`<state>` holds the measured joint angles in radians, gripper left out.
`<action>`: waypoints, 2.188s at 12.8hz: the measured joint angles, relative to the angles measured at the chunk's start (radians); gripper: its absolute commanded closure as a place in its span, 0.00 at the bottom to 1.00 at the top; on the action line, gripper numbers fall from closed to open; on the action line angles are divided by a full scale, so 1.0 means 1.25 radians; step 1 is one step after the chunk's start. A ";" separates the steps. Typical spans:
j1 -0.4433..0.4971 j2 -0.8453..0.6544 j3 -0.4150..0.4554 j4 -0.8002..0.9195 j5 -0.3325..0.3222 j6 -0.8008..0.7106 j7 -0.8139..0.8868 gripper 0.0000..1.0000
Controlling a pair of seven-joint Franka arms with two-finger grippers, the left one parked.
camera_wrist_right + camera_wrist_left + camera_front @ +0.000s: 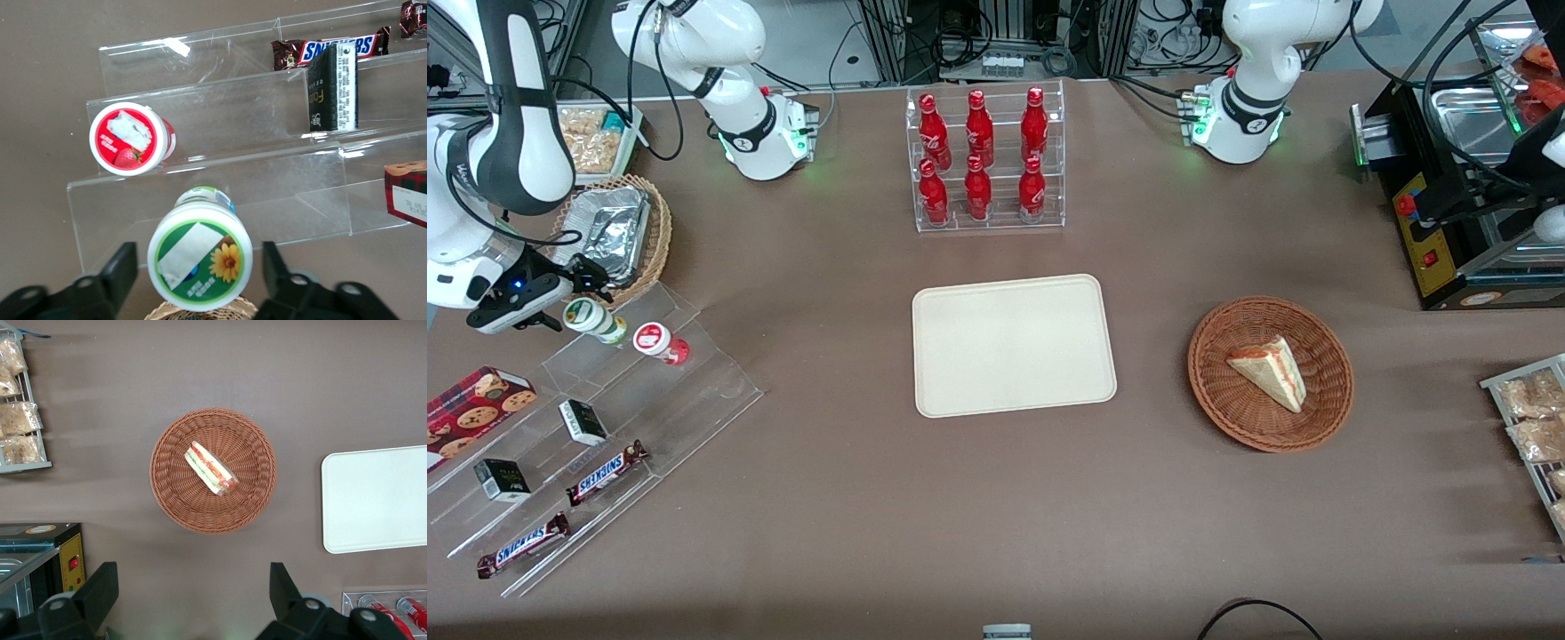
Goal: Place green gum on tray
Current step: 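Close the right gripper on the green-lidded gum tub, then lift the gum tub with the right gripper and carry it toward the cream tray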
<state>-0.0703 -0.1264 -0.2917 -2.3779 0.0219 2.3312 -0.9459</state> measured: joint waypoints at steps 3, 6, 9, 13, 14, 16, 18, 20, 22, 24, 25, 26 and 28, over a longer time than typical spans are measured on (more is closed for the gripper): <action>0.001 0.001 0.000 0.000 0.000 0.001 0.000 1.00; 0.008 -0.001 0.001 0.010 0.000 -0.012 0.000 1.00; 0.014 -0.007 0.006 0.112 0.000 -0.174 0.001 1.00; 0.112 -0.016 0.008 0.247 0.001 -0.361 0.132 1.00; 0.155 -0.016 0.009 0.271 0.001 -0.389 0.192 1.00; 0.250 -0.014 0.012 0.311 0.001 -0.432 0.332 1.00; 0.356 -0.009 0.013 0.337 0.002 -0.443 0.494 1.00; 0.461 0.018 0.015 0.367 0.003 -0.443 0.659 1.00; 0.553 0.069 0.016 0.414 0.016 -0.443 0.812 1.00; 0.627 0.137 0.016 0.460 0.029 -0.434 0.948 1.00; 0.659 0.180 0.016 0.484 0.031 -0.413 1.010 1.00; 0.687 0.222 0.016 0.503 0.032 -0.383 1.063 1.00; 0.732 0.297 0.016 0.524 0.039 -0.315 1.149 1.00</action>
<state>0.8446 0.2452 -0.2716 -1.7229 0.0702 1.9379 0.4910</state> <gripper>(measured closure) 0.410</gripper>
